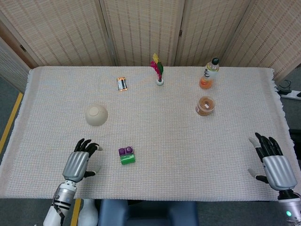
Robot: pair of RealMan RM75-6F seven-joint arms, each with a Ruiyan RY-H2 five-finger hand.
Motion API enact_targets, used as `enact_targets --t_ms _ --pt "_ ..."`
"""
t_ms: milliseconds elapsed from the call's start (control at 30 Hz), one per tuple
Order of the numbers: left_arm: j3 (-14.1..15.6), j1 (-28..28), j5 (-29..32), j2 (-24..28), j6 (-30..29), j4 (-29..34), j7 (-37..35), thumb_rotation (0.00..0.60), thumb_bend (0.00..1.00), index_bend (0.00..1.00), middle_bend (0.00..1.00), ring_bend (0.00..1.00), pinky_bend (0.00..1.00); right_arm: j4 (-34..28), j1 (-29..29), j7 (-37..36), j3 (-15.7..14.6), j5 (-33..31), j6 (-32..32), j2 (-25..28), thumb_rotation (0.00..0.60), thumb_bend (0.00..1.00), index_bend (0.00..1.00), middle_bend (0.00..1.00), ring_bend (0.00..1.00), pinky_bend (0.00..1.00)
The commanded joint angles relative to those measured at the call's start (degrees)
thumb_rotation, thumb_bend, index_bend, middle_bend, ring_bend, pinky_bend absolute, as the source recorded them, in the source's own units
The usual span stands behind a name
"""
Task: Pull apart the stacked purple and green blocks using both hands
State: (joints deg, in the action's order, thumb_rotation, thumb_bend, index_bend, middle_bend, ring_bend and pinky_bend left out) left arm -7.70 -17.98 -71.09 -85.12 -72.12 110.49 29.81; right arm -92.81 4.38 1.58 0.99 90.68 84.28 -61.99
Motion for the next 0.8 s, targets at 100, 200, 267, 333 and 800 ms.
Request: enact_targets --t_ms 100,200,267,333,800 --pt "-1.40 -3.53 4.81 -6.15 0.19 -0.65 7.24 0.600 0.32 0.34 0.29 0.11 0.00 0.10 0.17 -0.81 0.00 -0.10 -0.30 0.26 0.600 0.24 0.00 0.00 0.00 0.00" --pt "-2.26 -4.84 6.54 -8.45 -0.40 -1.44 9.70 0.600 0.33 0.34 0.29 0.10 0.00 0.17 0.34 -1.27 -0.11 0.01 -0.62 0.40 0.600 0.24 0.00 0.00 0.00 0.00" --pt "-2.70 -5.77 7.57 -9.84 -0.76 -1.82 11.23 0.600 0.33 0.34 0.28 0.09 0.00 0.21 0.40 -1.75 -0.13 0.01 -0.71 0.55 0.600 0.24 0.00 0.00 0.00 0.00" --pt "-2.87 -6.70 8.24 -11.25 -1.21 -2.80 13.01 0.600 0.33 0.34 0.28 0.08 0.00 0.28 0.46 -2.34 -0.15 0.03 -0.78 0.76 0.600 0.24 0.00 0.00 0.00 0.00" --pt "-6.05 -12.61 15.99 -19.12 0.52 -11.37 15.73 0.600 0.33 0.33 0.24 0.03 0.00 0.87 1.16 -4.01 -0.08 -0.64 -2.15 1.16 0.600 0.24 0.00 0.00 0.00 0.00"
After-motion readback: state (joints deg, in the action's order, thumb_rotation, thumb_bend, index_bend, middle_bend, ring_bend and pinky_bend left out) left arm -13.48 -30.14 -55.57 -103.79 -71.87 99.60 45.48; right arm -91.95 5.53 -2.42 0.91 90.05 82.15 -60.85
